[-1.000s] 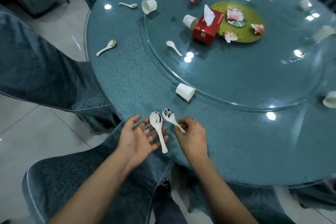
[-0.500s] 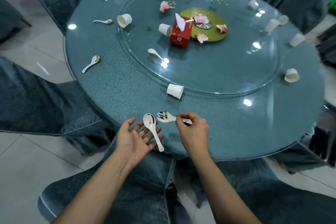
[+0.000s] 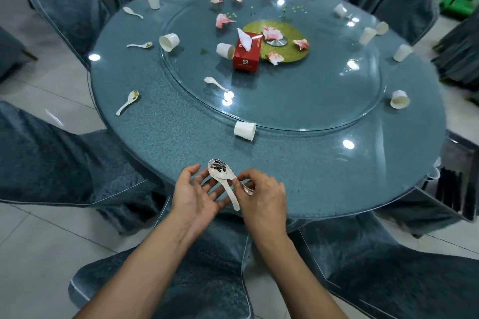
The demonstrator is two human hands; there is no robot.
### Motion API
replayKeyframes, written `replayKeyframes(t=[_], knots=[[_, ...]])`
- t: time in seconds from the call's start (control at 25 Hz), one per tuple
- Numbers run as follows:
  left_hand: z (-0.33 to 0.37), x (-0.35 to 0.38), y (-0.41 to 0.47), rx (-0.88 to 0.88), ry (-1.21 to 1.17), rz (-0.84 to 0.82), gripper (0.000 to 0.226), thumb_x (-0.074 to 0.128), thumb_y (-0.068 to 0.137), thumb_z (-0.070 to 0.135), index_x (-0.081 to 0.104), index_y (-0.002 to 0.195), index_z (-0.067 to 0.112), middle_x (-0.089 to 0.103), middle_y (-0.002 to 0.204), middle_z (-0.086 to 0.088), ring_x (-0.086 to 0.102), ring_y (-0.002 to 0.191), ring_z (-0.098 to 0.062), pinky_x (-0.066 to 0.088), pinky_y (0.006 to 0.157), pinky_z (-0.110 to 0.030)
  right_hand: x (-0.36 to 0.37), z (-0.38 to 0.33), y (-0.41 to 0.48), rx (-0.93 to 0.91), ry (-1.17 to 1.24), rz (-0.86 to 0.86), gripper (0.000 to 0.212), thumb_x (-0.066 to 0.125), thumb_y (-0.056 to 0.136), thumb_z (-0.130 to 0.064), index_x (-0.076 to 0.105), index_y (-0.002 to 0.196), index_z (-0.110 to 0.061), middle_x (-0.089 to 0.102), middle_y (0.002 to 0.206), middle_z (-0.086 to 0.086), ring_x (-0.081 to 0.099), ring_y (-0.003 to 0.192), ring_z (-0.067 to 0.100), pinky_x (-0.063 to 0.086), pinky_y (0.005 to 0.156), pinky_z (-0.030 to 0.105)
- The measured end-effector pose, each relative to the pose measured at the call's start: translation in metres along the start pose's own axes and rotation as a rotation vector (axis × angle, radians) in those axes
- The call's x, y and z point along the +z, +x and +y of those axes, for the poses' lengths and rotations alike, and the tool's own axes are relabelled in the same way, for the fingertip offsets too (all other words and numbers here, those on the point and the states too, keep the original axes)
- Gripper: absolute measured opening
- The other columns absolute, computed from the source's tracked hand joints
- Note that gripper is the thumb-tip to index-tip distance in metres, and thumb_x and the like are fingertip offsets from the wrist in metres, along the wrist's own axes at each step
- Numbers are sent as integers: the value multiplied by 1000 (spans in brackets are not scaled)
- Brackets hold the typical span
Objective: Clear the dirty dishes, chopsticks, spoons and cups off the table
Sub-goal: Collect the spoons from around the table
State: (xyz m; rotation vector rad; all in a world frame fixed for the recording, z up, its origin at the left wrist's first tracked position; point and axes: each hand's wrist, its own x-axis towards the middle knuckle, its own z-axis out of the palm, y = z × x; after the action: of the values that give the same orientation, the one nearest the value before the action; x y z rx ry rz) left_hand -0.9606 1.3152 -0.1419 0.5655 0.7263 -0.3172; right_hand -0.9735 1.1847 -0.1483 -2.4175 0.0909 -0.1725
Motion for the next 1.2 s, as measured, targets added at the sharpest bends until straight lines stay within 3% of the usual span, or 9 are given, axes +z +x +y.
replayKeyframes(t=[0.16,0.24,0.4,0.68,0.88,1.2], knots=[[-10,-3,-6,19,-4,-7,37,46,94,38,59,115,10,59,131,-20,58,116,-36,50,84,-48,-2,1,-5,-133,-188,17,15,66,91,-42,67,89,-27,69,75,-5,61,75,20,42,77,39],[-15,-3,-11,25,-1,-14,40,46,95,38,57,121,9,57,137,-22,61,110,-35,51,83,-47,-1,4,-10,-173,-258,22,18,62,92,-44,67,87,-27,68,75,-6,59,74,19,40,75,38],[-25,-4,-21,51,14,1,39,45,96,38,59,117,8,62,129,-21,68,86,-30,55,73,-39,1,13,-18,-259,-333,44,21,62,89,-44,69,80,-26,68,72,-4,59,70,20,39,71,38],[-20,-15,-33,77,7,-3,43,44,96,39,61,116,5,66,122,-22,70,78,-30,55,70,-39,-3,1,-23,-352,-435,41,25,66,85,-48,74,74,-27,66,68,-5,57,68,20,28,72,36],[-1,-21,-30,69,16,-9,42,44,96,38,62,114,5,68,117,-22,67,82,-30,51,74,-40,4,-14,-23,-370,-450,49,24,62,84,-47,73,77,-27,66,68,-5,57,67,20,37,69,37],[66,-50,-16,14,64,-84,38,45,96,37,66,106,7,72,112,-21,66,85,-30,45,81,-42,46,-68,-29,-286,-481,132,33,46,87,-47,72,84,-27,66,67,-5,60,65,21,37,67,37]])
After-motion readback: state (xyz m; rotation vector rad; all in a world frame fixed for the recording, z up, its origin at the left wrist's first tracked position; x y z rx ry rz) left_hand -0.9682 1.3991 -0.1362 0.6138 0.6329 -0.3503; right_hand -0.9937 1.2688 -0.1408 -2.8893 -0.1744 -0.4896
